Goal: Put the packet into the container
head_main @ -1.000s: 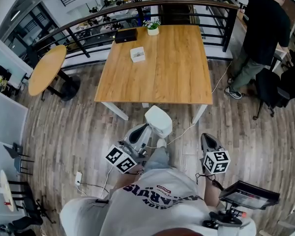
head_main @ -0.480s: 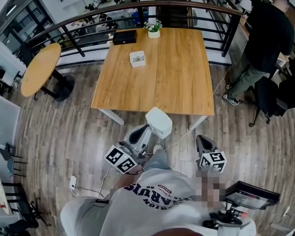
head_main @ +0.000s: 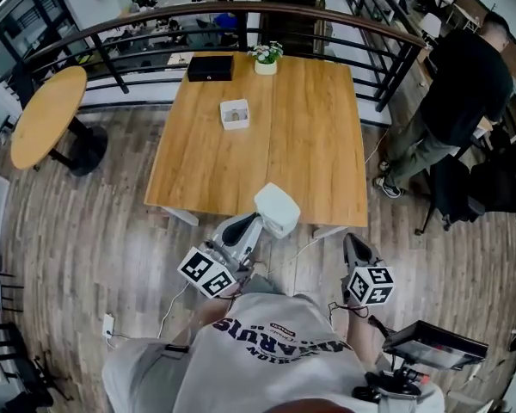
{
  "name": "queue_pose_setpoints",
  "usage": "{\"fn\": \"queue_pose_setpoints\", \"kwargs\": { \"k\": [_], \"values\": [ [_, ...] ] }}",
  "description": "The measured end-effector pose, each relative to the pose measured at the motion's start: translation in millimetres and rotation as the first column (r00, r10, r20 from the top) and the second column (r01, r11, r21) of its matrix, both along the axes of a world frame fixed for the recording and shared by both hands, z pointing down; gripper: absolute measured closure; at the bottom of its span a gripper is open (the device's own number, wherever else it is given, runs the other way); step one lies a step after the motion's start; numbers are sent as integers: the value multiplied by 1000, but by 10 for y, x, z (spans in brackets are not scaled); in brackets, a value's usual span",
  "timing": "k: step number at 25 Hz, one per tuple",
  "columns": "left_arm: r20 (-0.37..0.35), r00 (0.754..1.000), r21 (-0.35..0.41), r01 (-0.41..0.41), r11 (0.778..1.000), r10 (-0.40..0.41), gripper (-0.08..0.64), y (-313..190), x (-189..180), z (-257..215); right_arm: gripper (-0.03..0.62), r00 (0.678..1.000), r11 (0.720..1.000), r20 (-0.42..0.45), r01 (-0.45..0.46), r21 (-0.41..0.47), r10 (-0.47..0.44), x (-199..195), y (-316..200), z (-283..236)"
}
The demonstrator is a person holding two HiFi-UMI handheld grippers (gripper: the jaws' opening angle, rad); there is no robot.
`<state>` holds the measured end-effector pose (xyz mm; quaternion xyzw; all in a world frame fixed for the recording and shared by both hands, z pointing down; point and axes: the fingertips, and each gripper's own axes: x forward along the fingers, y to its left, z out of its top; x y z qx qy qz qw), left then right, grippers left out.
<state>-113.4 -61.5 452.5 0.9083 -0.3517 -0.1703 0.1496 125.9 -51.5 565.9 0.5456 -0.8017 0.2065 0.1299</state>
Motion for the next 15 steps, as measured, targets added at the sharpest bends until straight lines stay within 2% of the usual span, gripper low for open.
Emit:
{"fn": "queue_pose_setpoints", "kwargs": {
  "k": [6,15],
  "values": [
    [24,1000,33,-17,999,17,557,-475,-289,61,581,998,1000,56,-14,6,13,-321,-310,-79],
    [-3,1000,26,28,999,-28,557,-756,-429,4,581,998,1000,57,0,-15,1,-348,-678,-71]
  ]
}}
